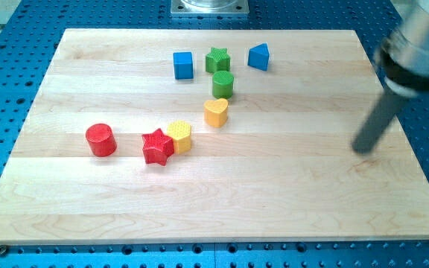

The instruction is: Place your arm above the green star

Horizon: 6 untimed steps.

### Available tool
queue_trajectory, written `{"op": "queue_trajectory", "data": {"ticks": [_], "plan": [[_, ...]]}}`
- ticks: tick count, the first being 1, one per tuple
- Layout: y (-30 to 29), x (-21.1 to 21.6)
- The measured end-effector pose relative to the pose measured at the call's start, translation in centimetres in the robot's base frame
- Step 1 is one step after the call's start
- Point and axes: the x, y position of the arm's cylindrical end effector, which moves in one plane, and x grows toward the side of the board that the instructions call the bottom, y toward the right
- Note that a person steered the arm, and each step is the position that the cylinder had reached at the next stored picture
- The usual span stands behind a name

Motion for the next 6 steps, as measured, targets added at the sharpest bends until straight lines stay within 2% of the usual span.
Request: {"op": "queue_trajectory", "data": {"ticks": [2,3,4,5,6], "plan": [[-5.4,-14.3],[-5.9,-24.6],[-13.2,-25.7],[-22.3,-23.6],[-22.1,-21.1]]}}
